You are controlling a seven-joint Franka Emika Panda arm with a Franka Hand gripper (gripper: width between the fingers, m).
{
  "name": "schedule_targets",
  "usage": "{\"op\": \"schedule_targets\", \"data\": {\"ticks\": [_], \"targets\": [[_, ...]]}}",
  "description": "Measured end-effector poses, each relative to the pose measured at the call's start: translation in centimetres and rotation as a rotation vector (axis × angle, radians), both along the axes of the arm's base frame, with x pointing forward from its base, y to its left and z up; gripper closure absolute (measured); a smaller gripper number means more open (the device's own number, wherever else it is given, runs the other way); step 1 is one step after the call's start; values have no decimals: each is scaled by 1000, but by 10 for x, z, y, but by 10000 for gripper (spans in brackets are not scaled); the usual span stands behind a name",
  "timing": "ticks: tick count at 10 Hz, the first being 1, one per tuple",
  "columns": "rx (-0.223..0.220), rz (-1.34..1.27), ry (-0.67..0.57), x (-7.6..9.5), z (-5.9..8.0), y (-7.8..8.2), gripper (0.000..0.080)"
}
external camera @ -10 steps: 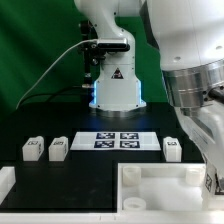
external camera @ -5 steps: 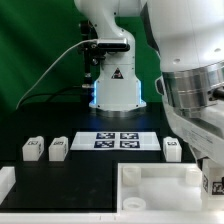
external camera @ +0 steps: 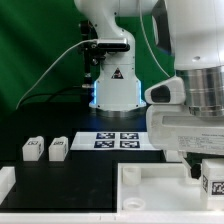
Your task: Assemble one leg
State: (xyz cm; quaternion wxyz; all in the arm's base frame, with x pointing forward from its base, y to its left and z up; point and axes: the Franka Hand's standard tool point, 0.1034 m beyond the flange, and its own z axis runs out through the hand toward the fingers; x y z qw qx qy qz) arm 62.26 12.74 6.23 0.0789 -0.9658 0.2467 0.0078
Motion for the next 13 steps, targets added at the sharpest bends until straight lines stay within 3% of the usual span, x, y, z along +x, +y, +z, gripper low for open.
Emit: {"op": "schedule_targets", "data": {"ticks": [2,4,5,6,7,8,9,11,13], "targets": [[-59,395,-21,10,10,-10,151],[-77,693,-78,20,12,-15,151],[-72,677,-77,20,12,-14,151],[-72,677,-77,20,12,-14,268],[-65,589,-67,19,12,-13,268],[-61,501,-56,19,12,-12,414],[-60,440,-48,19,12,-12,508],[-58,204,-17,20,11,-15,508],[-64,-194,37,19,11,-18,507]]}}
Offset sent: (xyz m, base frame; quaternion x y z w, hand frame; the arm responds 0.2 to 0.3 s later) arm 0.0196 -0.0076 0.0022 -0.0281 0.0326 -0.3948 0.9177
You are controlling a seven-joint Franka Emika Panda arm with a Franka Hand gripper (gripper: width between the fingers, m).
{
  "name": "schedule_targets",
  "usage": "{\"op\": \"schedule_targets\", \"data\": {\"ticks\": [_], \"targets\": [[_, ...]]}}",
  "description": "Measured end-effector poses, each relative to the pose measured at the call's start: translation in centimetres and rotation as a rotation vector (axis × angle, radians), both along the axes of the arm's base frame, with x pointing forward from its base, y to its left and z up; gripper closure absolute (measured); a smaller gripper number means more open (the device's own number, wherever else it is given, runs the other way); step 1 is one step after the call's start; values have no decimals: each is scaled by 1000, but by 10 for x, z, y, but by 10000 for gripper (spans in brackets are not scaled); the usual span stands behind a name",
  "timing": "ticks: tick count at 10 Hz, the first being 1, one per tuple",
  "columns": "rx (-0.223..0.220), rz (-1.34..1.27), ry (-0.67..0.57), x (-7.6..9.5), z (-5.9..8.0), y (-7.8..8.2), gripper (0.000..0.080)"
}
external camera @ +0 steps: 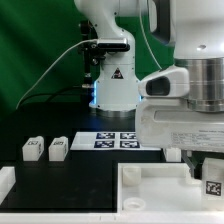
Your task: Assemble one leg
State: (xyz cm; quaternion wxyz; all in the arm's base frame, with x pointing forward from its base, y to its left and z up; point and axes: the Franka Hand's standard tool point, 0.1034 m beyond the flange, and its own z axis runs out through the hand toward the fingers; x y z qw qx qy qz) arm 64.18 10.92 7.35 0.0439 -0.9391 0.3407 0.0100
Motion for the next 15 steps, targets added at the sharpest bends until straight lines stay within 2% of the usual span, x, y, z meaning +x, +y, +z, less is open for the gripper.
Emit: {"op": "schedule_targets", "data": {"ticks": [2,3,4,6,7,8,9,10,12,13,15], "targets": [[7,-447,47,-4,0,-1,507],[33,-630,69,-6,-1,-1,507],[64,-759,91,-7,-1,-3,506],[78,-854,111,-8,-1,-2,506],[78,-852,111,-8,-1,-2,506],[77,-850,112,-8,-2,-2,398],[77,-849,112,-9,-2,-2,250],[75,-756,83,-7,-3,1,180],[69,-455,20,-11,-2,26,157],[66,-274,-6,-12,1,29,157],[58,-85,-27,-12,-1,26,151]]}}
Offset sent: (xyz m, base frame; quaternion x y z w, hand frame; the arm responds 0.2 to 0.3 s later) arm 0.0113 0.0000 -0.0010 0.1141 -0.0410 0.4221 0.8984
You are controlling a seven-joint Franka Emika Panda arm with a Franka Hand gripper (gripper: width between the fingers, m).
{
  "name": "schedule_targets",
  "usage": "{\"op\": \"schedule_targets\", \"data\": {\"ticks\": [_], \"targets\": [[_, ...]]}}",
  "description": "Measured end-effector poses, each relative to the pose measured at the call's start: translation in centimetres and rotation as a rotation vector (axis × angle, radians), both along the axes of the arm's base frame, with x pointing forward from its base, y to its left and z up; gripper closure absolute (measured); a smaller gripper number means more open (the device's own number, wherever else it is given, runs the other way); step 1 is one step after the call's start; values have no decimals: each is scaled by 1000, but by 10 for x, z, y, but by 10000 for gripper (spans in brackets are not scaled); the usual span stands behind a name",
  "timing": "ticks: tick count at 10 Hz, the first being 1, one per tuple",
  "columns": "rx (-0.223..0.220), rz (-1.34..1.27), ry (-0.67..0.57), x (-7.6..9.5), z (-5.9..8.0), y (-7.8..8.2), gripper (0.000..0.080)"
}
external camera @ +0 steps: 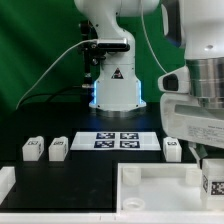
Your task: Assemble one leg
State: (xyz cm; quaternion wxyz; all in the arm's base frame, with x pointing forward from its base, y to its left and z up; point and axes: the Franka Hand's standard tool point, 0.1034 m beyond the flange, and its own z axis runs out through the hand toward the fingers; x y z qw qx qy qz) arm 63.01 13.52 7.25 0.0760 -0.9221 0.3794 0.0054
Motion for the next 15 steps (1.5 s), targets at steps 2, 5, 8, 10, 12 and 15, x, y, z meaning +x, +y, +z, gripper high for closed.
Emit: {"op": "schedule_targets", "data": {"ticks": [2,5,8,10,12,15], "targets": [[-19,250,-33,0,0,-3,150],[-87,712,-88,5,-1,-9,150],[-89,700,-87,5,-1,-10,260],[-92,638,-78,6,-2,-16,407],[-86,429,-54,7,-2,-19,501],[-93,194,8,7,-3,-32,501]]}}
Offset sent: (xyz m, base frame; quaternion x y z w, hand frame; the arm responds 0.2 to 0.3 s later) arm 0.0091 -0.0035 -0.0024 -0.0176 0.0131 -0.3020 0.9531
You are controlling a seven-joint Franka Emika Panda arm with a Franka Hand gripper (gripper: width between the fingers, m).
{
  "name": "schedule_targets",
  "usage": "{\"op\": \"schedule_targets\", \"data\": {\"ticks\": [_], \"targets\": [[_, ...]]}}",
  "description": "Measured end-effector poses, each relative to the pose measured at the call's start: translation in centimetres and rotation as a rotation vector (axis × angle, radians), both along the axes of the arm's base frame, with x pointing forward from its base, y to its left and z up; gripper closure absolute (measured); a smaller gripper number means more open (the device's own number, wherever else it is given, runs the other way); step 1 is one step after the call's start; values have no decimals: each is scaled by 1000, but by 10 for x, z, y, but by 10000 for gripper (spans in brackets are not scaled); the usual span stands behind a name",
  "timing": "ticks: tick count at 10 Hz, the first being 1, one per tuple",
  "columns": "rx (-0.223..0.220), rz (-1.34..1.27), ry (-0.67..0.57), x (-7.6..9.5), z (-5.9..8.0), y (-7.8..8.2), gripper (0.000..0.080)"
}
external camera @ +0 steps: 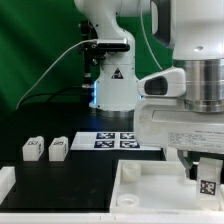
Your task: Assemble one leg
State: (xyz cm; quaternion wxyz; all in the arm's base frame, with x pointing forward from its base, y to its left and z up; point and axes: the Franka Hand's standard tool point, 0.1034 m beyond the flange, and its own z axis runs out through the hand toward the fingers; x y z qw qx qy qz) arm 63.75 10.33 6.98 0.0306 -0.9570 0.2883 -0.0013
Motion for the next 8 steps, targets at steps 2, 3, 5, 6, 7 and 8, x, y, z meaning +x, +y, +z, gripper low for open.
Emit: {"op": "schedule_targets", "data": {"ticks": [2,3,5,6,7,8], "targets": [[-27,-243,27,-2,0,-13,498],[-46,-348,37,-3,0,-19,488],[-68,-534,16,-3,1,-23,475],[-68,-566,-4,-4,0,-20,475],[-66,-536,-1,-4,-1,-19,486],[-66,-537,-1,-4,-1,-19,486]]}}
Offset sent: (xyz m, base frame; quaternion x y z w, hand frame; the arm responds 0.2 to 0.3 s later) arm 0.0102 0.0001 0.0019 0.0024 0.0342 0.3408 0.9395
